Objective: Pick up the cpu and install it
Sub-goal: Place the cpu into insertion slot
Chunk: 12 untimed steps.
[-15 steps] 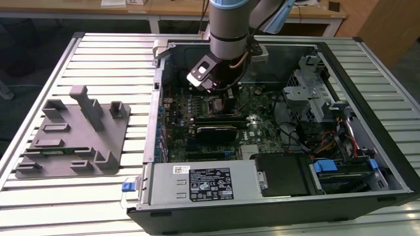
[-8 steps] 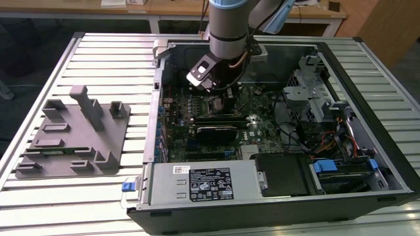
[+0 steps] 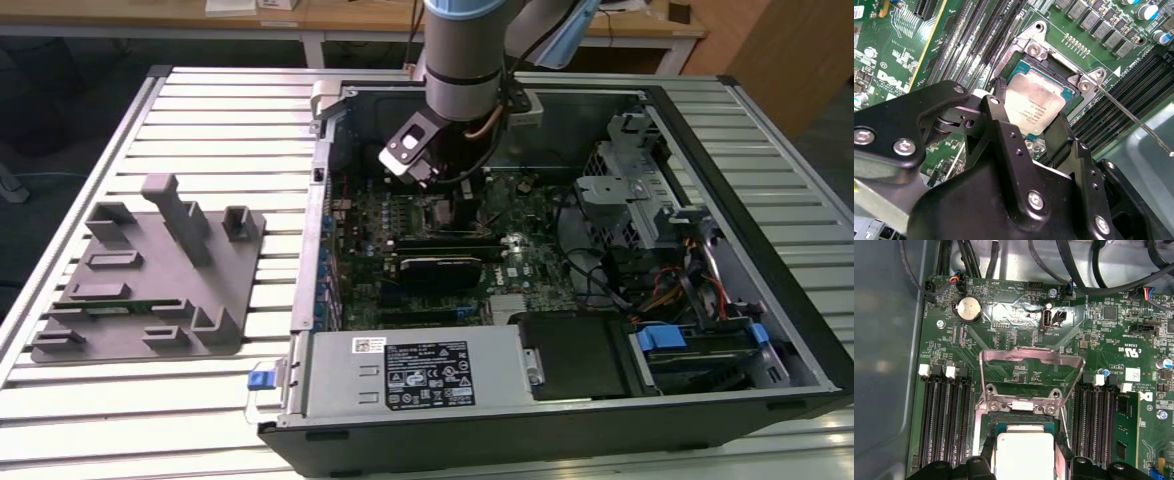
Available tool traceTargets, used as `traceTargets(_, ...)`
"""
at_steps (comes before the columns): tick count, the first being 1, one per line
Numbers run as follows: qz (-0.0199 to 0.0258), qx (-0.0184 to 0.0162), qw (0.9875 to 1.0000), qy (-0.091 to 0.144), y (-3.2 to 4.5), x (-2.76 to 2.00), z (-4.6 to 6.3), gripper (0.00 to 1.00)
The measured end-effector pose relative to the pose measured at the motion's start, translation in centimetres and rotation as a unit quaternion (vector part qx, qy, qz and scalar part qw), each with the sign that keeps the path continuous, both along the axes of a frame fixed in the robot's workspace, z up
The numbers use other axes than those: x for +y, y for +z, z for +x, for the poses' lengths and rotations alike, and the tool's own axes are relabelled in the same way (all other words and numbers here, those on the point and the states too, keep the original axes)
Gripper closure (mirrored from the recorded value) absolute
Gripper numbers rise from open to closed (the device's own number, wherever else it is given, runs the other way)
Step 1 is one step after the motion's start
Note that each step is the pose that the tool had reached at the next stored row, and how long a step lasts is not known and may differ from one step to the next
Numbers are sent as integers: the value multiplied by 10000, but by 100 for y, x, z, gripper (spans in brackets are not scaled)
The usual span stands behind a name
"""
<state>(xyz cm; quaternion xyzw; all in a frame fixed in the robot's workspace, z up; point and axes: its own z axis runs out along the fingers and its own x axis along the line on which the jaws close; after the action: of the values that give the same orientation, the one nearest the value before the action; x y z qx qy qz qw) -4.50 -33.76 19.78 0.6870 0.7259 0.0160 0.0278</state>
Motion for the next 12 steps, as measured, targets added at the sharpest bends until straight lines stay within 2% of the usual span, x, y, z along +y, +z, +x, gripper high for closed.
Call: traceTargets(12, 5, 1, 10000, -16, -36, 0, -1, 45)
